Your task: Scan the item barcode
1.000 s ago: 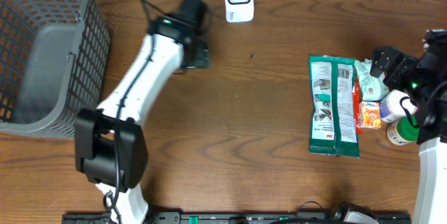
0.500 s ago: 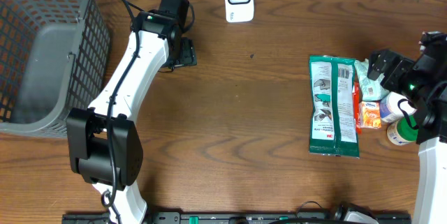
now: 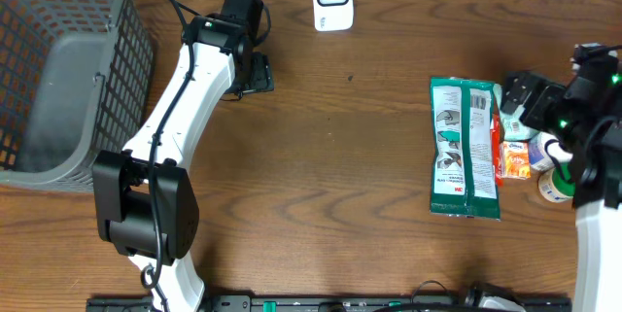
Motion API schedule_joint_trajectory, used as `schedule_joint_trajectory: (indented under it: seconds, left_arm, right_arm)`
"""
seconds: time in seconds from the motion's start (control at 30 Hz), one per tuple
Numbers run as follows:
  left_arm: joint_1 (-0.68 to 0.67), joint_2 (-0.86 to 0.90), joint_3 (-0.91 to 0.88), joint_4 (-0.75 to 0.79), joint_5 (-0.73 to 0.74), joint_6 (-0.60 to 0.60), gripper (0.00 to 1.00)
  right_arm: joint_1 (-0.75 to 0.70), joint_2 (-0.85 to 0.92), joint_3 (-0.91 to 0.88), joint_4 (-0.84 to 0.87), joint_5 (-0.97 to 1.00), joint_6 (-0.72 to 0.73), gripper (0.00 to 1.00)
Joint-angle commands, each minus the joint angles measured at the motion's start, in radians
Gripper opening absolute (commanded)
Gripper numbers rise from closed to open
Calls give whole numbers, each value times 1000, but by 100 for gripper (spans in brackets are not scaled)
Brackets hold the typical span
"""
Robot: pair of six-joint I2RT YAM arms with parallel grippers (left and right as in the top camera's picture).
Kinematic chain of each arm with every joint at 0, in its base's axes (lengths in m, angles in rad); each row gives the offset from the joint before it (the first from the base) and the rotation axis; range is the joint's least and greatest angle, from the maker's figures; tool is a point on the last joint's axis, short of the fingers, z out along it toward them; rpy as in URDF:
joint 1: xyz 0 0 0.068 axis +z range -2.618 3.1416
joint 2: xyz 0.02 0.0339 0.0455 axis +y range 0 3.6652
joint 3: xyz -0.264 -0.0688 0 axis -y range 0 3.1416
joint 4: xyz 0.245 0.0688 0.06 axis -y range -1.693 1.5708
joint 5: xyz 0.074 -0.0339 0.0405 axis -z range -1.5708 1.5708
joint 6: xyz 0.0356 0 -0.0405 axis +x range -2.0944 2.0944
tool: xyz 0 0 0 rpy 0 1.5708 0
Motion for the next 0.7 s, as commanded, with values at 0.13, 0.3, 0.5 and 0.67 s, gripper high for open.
schedule_joint_trajectory:
  seconds: [0.13,0.3,0.5,0.67]
  left_arm:
    - [1,-23,6,-2,-13,16,82]
    - [1,-23,6,-2,-13,16,82]
    - [1,-23,6,-2,-13,16,82]
    - [1,-23,6,-2,-13,16,82]
  right_arm:
    - [187,-265,2,-3,77,-19,99]
    - [343,-431,-18,16,145,-58,99]
    - [388,-641,-196,118,149,-60,99]
    - [387,-822,-405,261,151,-63,99]
